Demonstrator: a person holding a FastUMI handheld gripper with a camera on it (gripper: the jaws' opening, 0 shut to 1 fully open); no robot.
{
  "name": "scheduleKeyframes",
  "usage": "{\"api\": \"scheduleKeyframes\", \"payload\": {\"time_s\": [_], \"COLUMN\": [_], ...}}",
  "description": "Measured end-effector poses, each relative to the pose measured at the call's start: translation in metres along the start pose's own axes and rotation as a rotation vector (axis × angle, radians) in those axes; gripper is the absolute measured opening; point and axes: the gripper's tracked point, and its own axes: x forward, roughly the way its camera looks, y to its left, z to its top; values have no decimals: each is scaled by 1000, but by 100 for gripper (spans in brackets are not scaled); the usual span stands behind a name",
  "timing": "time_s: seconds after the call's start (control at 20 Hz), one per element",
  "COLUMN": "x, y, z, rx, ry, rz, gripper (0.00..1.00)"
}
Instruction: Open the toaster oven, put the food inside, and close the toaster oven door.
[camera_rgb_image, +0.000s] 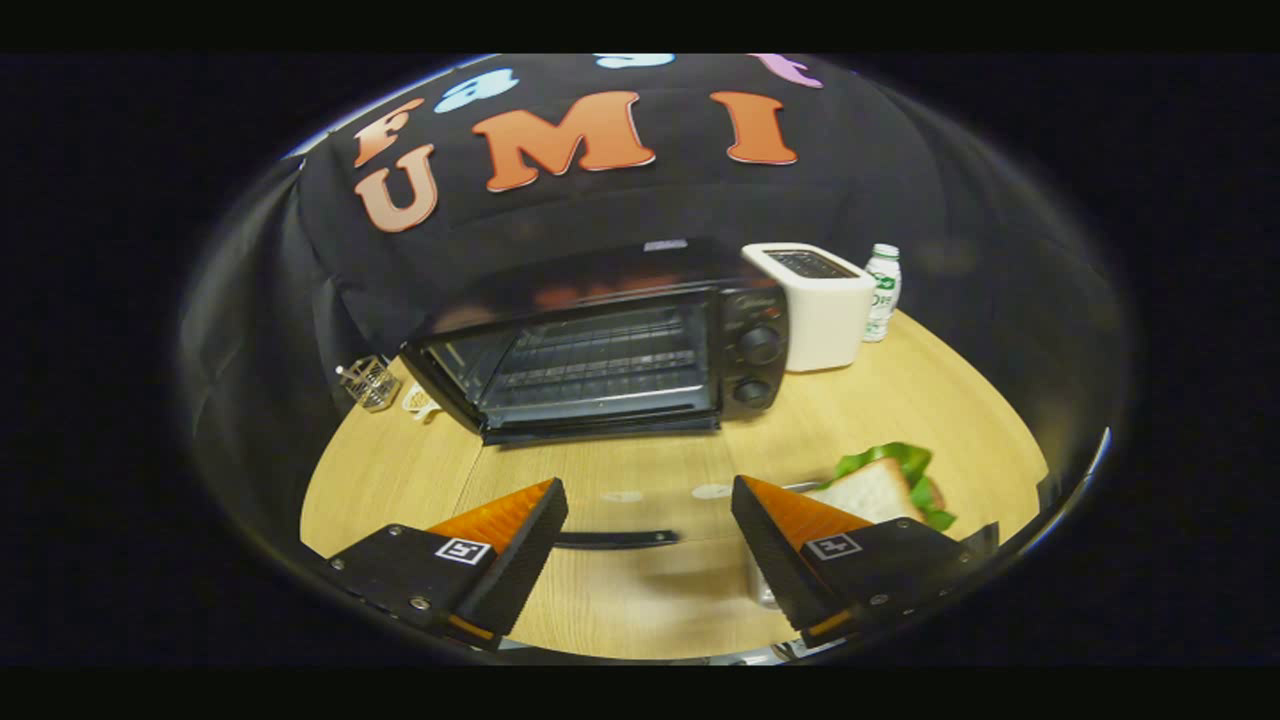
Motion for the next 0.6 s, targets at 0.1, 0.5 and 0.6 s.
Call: {"api": "scheduleKeyframes", "payload": {"time_s": [0.1, 0.5, 0.6], "x": [-10, -20, -13], "y": [-31, -113, -123], "z": [14, 22, 18], "rx": [15, 60, 78], "ry": [-3, 103, 146], "rz": [-19, 56, 90], "gripper": [98, 99, 99]}}
